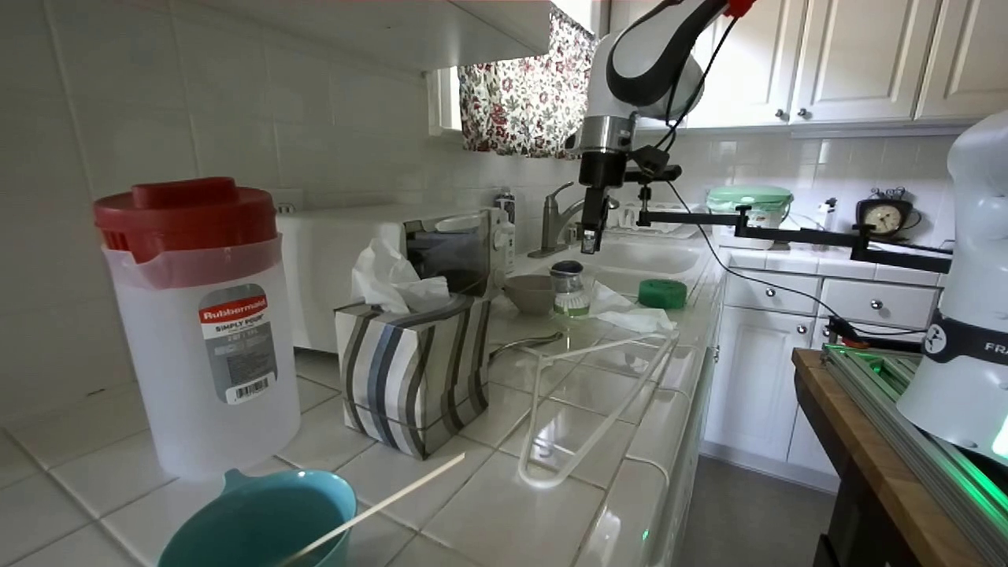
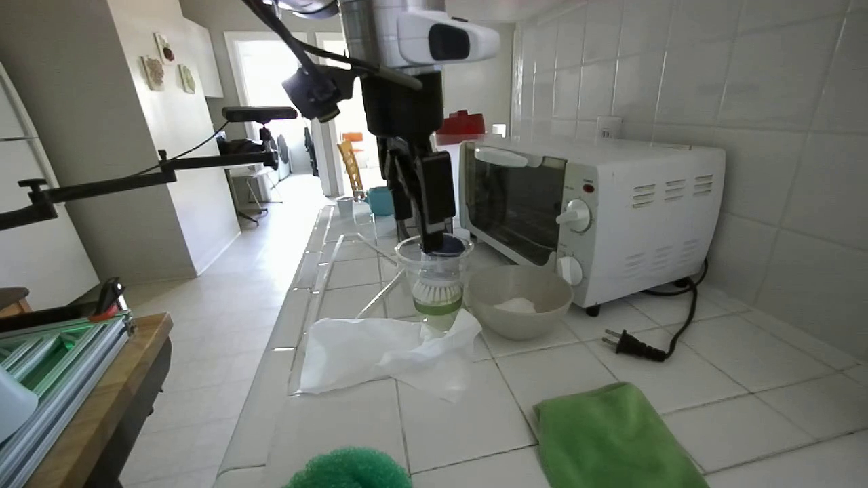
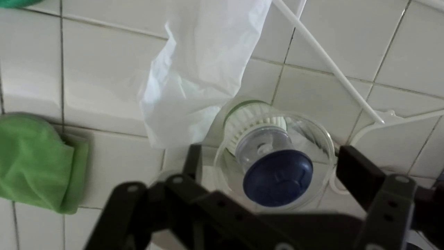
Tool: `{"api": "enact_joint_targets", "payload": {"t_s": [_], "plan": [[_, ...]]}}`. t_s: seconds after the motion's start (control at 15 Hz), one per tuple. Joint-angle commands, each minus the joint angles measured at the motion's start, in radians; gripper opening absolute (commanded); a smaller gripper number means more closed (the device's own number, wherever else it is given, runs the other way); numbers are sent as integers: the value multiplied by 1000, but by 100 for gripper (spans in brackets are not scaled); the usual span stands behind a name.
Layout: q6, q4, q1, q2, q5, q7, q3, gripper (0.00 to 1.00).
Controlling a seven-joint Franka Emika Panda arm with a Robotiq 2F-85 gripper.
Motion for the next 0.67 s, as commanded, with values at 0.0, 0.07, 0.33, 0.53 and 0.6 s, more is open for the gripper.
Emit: {"api": "enact_joint_targets", "payload": {"t_s": [0.0, 0.07, 0.33, 0.53, 0.6], "plan": [[15, 31, -12, 36, 55, -73, 9, 100], [20, 34, -14, 39, 64, -81, 11, 100], [34, 44, -14, 46, 111, -112, 19, 100], [29, 54, -12, 56, 130, -126, 27, 100], [27, 58, -12, 62, 133, -127, 31, 100]]}}
